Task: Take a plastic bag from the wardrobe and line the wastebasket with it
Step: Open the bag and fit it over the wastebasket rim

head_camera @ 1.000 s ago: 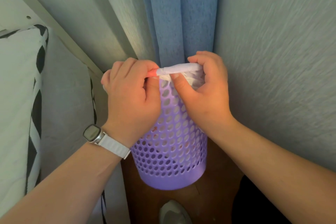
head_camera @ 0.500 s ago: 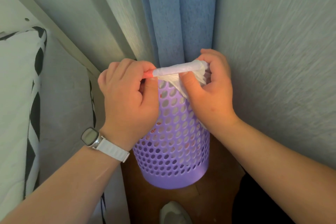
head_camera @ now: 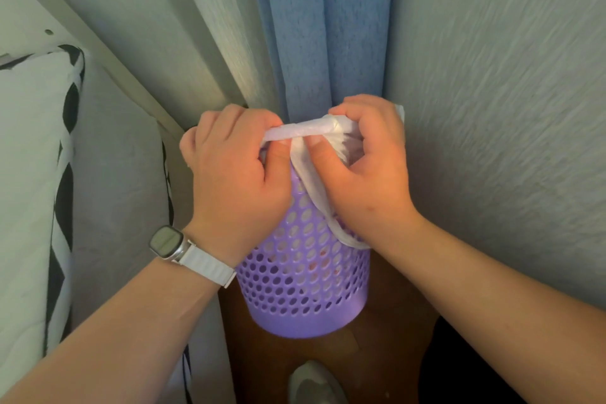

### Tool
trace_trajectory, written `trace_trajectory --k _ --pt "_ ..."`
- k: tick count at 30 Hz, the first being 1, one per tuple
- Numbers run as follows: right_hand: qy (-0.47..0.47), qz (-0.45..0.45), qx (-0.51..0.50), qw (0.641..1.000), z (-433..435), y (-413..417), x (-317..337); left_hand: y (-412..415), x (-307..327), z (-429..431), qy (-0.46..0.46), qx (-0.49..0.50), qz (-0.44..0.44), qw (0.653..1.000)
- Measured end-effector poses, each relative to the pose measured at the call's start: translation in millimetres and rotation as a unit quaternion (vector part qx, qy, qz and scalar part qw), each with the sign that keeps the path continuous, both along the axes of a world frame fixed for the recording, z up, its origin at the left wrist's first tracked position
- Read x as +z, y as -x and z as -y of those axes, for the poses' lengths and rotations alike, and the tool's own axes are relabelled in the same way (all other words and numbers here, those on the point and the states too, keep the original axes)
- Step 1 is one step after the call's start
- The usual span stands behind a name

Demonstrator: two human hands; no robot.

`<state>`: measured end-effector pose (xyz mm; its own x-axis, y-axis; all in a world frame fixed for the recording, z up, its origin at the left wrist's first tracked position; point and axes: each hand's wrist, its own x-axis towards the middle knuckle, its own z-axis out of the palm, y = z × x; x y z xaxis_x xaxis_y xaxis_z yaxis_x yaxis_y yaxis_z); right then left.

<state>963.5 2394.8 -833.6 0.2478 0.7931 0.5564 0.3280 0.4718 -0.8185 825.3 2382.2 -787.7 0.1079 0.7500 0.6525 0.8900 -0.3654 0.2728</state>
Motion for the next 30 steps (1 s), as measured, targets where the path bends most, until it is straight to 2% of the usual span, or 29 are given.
trace_trajectory --k 5,12,24,30 --pt "0.026 -0.005 0.009 1.000 -4 -6 -5 5 2 -4 -0.003 -0.026 0.023 0.999" --pt "0.015 -0.029 0.011 0.999 -8 -13 -6 6 2 -3 -0.006 -0.034 0.046 0.998" --pt "-0.005 0.003 -0.038 0.999 1 -4 6 -12 6 8 -0.014 -0.035 -0.005 0.999" --pt "-0.002 0.018 -0.026 0.999 3 0 6 -10 3 5 -0.009 -0.016 -0.002 1.000"
